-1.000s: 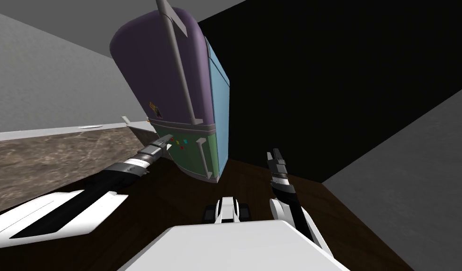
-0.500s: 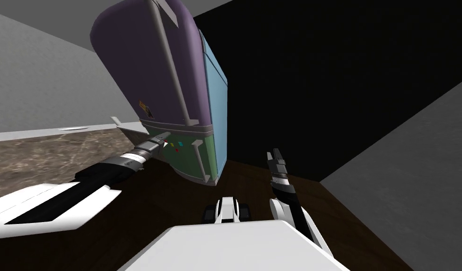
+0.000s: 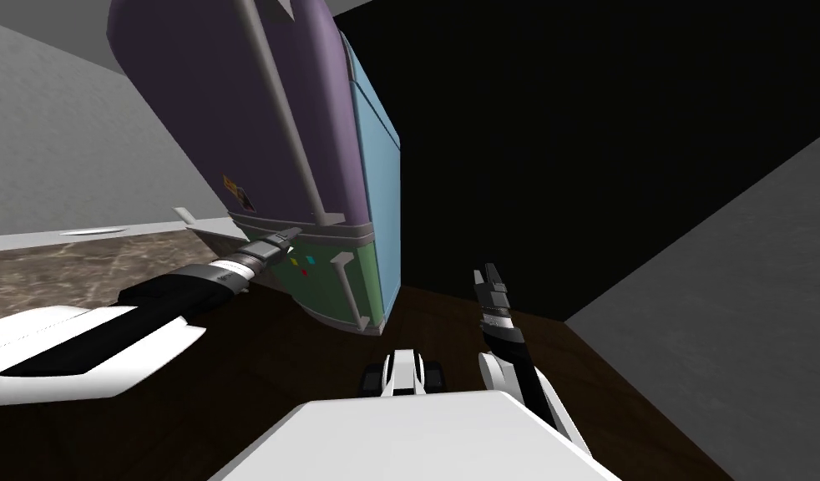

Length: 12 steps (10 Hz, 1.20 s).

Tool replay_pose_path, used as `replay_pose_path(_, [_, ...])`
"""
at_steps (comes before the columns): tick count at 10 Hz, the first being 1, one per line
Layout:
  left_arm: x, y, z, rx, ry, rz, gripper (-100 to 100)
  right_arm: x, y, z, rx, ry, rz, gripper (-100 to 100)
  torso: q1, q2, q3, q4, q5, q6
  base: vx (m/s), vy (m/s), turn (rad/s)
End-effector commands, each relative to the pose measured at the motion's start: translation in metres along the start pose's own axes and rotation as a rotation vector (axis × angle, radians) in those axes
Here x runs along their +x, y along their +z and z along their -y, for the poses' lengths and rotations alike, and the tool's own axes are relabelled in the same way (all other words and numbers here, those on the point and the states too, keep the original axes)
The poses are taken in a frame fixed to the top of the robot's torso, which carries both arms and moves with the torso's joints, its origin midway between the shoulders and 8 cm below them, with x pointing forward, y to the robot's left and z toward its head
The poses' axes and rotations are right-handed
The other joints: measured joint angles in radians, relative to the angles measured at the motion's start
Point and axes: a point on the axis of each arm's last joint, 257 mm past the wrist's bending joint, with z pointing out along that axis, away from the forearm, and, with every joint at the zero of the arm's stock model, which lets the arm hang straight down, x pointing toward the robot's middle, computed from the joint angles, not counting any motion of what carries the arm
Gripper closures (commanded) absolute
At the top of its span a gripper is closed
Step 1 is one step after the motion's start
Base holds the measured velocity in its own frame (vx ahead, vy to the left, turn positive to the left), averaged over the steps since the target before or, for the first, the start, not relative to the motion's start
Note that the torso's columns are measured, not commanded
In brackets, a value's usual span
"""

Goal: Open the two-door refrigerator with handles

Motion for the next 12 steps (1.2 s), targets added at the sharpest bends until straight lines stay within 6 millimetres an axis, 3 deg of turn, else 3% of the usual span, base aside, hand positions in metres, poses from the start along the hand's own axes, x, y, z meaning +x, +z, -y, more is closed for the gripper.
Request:
replay_pose_path(1, [-0.003, 0.003, 0.017, 0.000, 0.037, -0.003, -100, 0.000, 0.000, 0.000, 0.000, 0.000, 0.000, 0, 0.000, 0.000, 0.000, 0.000, 0.000, 0.000, 0.075, -0.006, -0.047])
replay_pose_path(6, [0.011, -0.003, 0.060, 0.055, 0.074, -0.036, -100, 0.000, 0.000, 0.000, 0.000, 0.000, 0.000, 0, -0.003, -0.002, -0.002, 0.000, -0.002, 0.002, 0.045, 0.002, -0.027])
replay_pose_path(10, [0.009, -0.006, 0.065, 0.060, 0.075, -0.040, -100, 0.000, 0.000, 0.000, 0.000, 0.000, 0.000, 0, 0.002, -0.003, -0.002, -0.001, 0.000, 0.000, 0.050, 0.007, 0.003])
replay_pose_path(11, [0.010, -0.006, 0.066, 0.061, 0.074, -0.041, 100, 0.000, 0.000, 0.000, 0.000, 0.000, 0.000, 0, 0.002, -0.002, -0.002, -0.001, 0.001, 0.001, 0.000, 0.000, 0.000])
replay_pose_path(12, [0.018, -0.006, 0.079, 0.101, 0.071, -0.069, 100, 0.000, 0.000, 0.000, 0.000, 0.000, 0.000, 0, 0.004, -0.003, -0.002, -0.003, 0.003, 0.000, -0.117, 0.115, 0.014])
